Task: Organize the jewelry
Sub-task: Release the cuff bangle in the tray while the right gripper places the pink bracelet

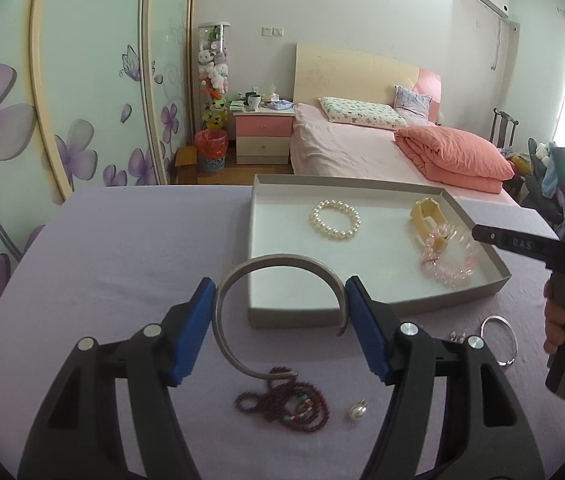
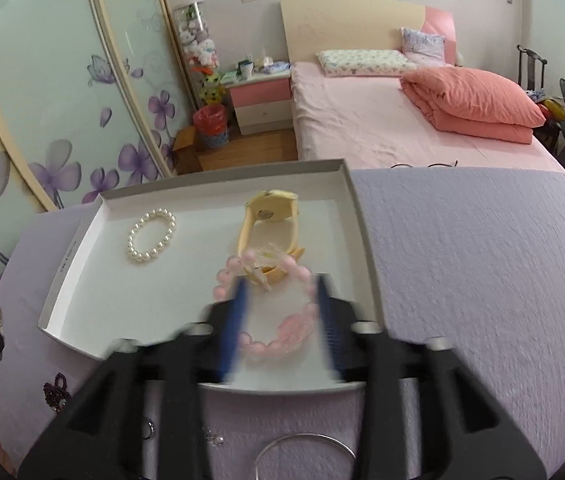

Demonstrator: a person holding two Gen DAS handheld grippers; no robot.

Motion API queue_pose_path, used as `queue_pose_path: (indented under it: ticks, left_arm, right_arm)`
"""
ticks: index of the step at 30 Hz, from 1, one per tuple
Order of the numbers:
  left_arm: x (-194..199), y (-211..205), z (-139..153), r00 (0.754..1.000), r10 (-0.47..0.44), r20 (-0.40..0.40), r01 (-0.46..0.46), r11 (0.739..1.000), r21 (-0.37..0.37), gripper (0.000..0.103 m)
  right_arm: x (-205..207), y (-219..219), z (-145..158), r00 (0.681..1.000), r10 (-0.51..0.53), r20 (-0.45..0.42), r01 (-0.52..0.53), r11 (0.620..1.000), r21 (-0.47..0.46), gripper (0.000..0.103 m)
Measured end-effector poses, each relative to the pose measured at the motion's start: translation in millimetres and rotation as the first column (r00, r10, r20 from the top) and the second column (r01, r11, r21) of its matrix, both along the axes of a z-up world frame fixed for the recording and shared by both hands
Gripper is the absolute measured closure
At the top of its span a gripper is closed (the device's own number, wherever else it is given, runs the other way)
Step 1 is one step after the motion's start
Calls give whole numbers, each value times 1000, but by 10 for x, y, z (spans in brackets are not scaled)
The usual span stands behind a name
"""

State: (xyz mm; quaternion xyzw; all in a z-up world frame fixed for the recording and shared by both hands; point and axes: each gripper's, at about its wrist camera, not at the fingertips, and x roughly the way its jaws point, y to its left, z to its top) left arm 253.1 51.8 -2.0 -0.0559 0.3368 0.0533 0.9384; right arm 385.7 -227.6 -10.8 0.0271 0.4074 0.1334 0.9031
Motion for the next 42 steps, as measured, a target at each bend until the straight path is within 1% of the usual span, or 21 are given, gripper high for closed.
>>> queue_pose_path:
  ticks: [4, 6, 11, 15, 18, 22, 26, 31, 37, 38, 39, 41, 42]
  left_arm:
    - [184, -67, -1, 1000, -19, -10, 19, 1000, -24, 37]
    - [320, -92, -10, 1000, -23, -15, 22, 999, -42, 37]
    - [673, -219, -70, 999, -33, -26, 32, 999, -29, 37]
    - [978, -270, -176, 998, -32, -60, 28, 998, -52, 37]
    - [1205, -331, -250, 997, -30, -78, 27, 999, -36, 37]
    - [1462, -416, -358, 993, -26, -112, 25, 1000, -11, 37]
    - [1624, -461, -446, 989, -23, -144, 22, 1000, -10, 37]
    - [1740, -491, -491, 988, -13, -156, 11, 1000, -10, 37]
    - [1807, -468, -517, 986, 15, -168, -18, 1000, -12, 36]
    - [1799, -462, -516, 986, 17, -165, -21, 1000, -18, 33]
    - [1786, -448, -499, 988, 22, -155, -26, 999, -21, 24]
    - [1750, -415, -448, 991, 28, -134, -32, 999, -22, 18]
    - [1725, -410, -420, 992, 24, -125, -28, 999, -27, 17]
  right_arm:
    - [-101, -51, 67, 999, 8, 52, -6, 1000, -28, 49]
    - [-138, -56, 75, 998, 15, 66, -13, 999, -39, 45]
    - [-222, -66, 69, 994, 33, 103, -24, 996, -81, 40]
    - [-277, -50, 32, 990, 52, 128, -39, 994, -105, 34]
    - [-322, -29, 6, 988, 66, 143, -50, 992, -113, 28]
    - [-356, -5, -30, 985, 87, 150, -68, 989, -127, 27]
    - [-385, -37, -58, 983, 95, 156, -75, 989, -128, 25]
    - [-408, -46, -80, 981, 100, 166, -78, 987, -138, 24]
    - [-451, -28, -112, 982, 108, 157, -87, 987, -137, 24]
    - [-473, -28, -118, 981, 109, 158, -87, 986, -140, 24]
    - [-492, -22, -119, 981, 110, 160, -87, 986, -146, 24]
    - [-526, -13, -115, 980, 114, 162, -89, 984, -152, 24]
    - [-546, -6, -114, 980, 114, 164, -89, 984, -155, 24]
